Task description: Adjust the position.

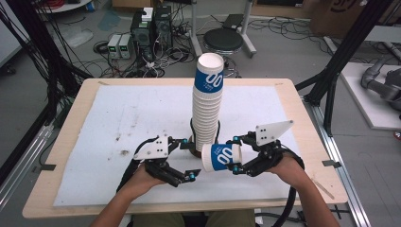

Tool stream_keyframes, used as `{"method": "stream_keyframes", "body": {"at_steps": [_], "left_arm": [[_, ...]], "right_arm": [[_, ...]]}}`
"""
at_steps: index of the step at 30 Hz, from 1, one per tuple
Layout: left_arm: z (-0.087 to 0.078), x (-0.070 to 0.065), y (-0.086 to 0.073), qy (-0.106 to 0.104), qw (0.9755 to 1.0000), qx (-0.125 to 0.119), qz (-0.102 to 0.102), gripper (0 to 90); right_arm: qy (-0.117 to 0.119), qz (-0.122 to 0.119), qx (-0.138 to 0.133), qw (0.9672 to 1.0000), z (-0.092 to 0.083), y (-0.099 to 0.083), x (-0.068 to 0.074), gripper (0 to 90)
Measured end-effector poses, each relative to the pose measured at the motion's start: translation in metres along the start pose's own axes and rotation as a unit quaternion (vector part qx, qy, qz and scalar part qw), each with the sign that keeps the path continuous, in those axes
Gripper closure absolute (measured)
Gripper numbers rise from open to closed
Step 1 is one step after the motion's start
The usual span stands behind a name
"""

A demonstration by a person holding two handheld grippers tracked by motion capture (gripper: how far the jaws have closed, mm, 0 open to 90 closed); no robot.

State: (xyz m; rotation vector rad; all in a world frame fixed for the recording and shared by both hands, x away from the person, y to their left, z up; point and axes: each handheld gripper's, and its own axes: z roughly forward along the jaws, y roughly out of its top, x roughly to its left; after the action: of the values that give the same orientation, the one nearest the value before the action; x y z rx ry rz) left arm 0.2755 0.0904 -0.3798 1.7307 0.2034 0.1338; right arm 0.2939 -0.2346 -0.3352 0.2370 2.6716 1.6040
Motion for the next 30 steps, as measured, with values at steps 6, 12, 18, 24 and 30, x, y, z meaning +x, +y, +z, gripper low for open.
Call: {"method": "stream_keyframes", "body": {"at_steps": [6,12,18,24,30], "left_arm": [[0.001,-0.001,0.000,-0.003,1.0000,-0.005,0.005,15.9],[0.000,-0.002,0.001,-0.009,0.9998,-0.018,0.010,15.3],[0.000,-0.003,0.001,-0.026,0.9989,-0.037,0.010,15.2],[0.004,-0.003,0.001,-0.026,0.9988,-0.038,0.013,14.0],[0.008,-0.005,0.000,-0.033,0.9987,-0.037,0.014,14.0]], "right_arm": [[0.009,0.008,-0.024,0.9996,0.006,-0.009,0.001,29.3],[0.017,0.016,-0.053,0.9983,0.008,-0.015,0.002,29.4],[0.030,0.021,-0.076,0.9965,0.010,-0.019,0.002,29.5],[0.042,0.023,-0.087,0.9951,0.014,-0.020,0.003,29.5],[0.055,0.029,-0.096,0.9934,0.018,-0.021,0.002,29.5]]}}
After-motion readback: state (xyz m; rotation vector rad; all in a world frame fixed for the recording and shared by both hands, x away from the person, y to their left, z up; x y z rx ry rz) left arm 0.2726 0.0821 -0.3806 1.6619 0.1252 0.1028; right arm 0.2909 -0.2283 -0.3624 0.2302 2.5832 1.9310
